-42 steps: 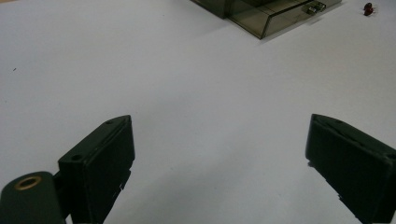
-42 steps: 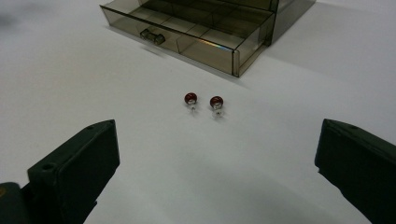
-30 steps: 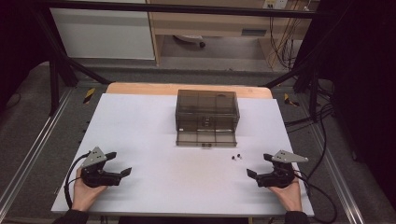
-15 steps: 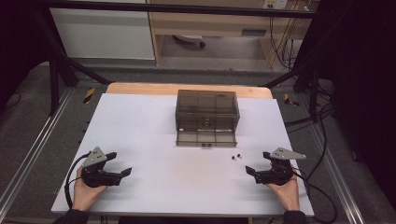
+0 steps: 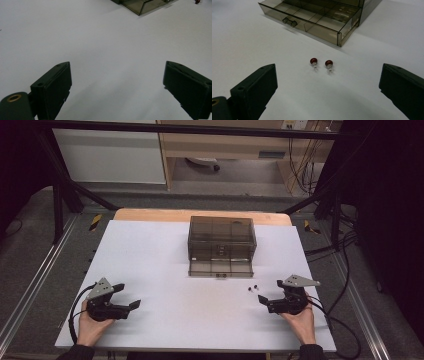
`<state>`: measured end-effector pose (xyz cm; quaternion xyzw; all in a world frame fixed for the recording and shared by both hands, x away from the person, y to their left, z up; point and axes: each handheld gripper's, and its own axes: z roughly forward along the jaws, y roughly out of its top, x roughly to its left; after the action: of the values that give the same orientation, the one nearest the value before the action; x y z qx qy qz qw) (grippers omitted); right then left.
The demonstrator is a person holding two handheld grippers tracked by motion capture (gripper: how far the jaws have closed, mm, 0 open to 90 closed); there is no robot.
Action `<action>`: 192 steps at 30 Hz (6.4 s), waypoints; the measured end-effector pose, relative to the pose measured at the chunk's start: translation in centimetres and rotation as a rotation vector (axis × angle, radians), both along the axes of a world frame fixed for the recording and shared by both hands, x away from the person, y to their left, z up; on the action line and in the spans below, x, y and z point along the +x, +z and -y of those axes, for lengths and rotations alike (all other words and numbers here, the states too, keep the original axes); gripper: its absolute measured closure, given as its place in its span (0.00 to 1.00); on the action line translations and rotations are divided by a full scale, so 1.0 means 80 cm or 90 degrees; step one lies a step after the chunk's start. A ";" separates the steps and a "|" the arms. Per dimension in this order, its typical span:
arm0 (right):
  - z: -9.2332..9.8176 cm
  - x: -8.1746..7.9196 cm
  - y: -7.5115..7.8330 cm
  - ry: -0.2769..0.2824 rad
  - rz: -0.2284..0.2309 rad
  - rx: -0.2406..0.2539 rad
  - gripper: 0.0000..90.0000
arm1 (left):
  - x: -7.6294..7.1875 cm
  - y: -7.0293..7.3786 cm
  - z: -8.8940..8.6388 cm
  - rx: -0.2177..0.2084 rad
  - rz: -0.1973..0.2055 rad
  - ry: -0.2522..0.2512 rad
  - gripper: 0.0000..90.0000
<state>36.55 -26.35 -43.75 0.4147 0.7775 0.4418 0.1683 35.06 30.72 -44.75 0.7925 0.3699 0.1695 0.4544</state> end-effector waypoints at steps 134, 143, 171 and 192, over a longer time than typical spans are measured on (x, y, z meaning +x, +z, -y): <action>-0.119 0.046 0.052 0.090 -0.035 -0.020 0.92 | -0.002 -0.002 0.001 -0.001 -0.008 -0.004 0.09; -0.142 0.059 0.053 0.095 -0.036 -0.022 0.92 | -0.002 -0.002 0.002 -0.001 -0.010 -0.004 0.09; -0.216 0.115 0.035 0.083 -0.046 -0.037 0.92 | -0.002 -0.002 0.002 -0.002 -0.012 -0.005 0.09; -0.239 0.134 0.003 0.079 -0.051 -0.039 0.91 | -0.002 -0.002 0.002 -0.004 -0.012 -0.006 0.09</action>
<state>47.26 -7.21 -43.54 0.3778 0.8208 0.4105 0.1224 34.93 30.57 -44.92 0.7944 0.3707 0.1587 0.4542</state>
